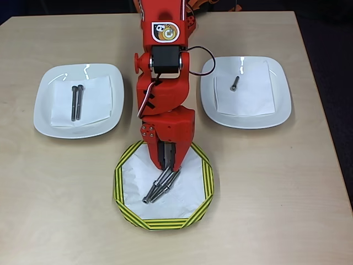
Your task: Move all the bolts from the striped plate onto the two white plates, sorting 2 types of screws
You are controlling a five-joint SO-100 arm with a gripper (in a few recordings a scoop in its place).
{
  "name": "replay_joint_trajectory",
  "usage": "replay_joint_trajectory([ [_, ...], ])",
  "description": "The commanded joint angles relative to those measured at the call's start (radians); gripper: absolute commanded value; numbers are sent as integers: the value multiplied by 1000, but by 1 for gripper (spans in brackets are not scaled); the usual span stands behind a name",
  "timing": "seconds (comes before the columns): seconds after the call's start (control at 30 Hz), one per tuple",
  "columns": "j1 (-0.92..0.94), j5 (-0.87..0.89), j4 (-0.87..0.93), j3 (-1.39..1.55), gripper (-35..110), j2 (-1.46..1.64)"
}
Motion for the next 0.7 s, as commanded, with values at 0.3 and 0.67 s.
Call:
replay_joint_trajectory([
  [0.3,25,5,15,-17,4,8],
  [0.67,44,34,37,-11,5,-18],
])
